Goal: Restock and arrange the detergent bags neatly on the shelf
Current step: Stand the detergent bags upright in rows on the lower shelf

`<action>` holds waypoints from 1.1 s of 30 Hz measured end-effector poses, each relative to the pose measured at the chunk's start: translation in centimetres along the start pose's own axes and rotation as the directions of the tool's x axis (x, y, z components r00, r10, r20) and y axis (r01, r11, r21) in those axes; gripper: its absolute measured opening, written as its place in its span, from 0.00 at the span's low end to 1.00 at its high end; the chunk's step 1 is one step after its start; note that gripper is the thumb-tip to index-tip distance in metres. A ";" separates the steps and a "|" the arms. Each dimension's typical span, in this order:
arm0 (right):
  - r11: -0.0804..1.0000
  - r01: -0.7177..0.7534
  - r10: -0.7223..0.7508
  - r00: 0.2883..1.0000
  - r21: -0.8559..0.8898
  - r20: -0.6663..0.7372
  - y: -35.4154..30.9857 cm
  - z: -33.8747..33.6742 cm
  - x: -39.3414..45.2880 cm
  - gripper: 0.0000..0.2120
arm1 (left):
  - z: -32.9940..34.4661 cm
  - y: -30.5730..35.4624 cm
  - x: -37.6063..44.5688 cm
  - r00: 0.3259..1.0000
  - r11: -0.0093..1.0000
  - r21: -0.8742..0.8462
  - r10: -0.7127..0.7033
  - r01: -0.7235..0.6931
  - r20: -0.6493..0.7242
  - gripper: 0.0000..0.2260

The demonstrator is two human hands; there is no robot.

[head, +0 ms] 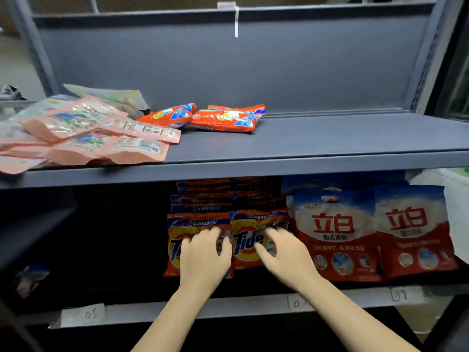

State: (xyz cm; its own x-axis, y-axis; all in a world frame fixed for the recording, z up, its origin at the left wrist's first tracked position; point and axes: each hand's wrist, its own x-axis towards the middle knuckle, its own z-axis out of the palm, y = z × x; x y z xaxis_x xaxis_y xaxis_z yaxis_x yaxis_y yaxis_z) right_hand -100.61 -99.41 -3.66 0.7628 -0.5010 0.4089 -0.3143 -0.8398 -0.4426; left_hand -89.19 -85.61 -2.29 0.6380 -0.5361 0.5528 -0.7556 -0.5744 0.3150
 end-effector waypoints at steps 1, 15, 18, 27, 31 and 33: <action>0.998 0.057 -0.055 0.997 0.027 -0.054 -0.8 -1.1 -0.1 0.16 | -1.1 0.5 0.0 0.995 0.997 -0.051 0.053 -0.057 -0.080 0.12; 0.947 0.265 -0.186 0.914 0.183 -0.362 -9.7 -14.1 7.1 0.07 | -14.2 4.2 9.8 0.899 0.976 -0.128 0.108 -0.177 -0.425 0.10; 0.967 0.123 -0.060 0.961 0.223 -0.269 -10.1 -14.4 10.8 0.06 | -15.1 3.4 13.5 0.948 0.987 -0.150 0.000 -0.050 -0.317 0.06; 0.967 -0.154 0.178 0.978 0.203 -0.105 -9.3 -13.1 21.5 0.09 | -14.6 -0.2 24.0 0.995 0.995 0.023 -0.094 0.095 -0.023 0.13; 0.954 -0.289 0.294 0.954 0.080 -0.055 -8.7 -12.7 24.9 0.19 | -13.5 -2.4 27.8 0.981 0.984 0.147 -0.127 0.105 0.148 0.13; 0.952 -0.294 0.291 0.956 0.085 0.045 -8.4 -12.2 25.9 0.29 | -12.7 -3.4 29.4 0.967 0.974 0.196 -0.149 0.109 0.205 0.13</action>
State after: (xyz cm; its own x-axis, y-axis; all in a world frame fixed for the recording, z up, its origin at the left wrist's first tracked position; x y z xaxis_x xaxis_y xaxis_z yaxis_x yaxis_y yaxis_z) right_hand -85.16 -107.89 20.35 0.6627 -0.7140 0.2261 -0.4752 -0.6342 -0.6098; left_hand -69.73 -91.54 22.71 0.7603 -0.5598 0.3296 -0.6378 -0.7394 0.2155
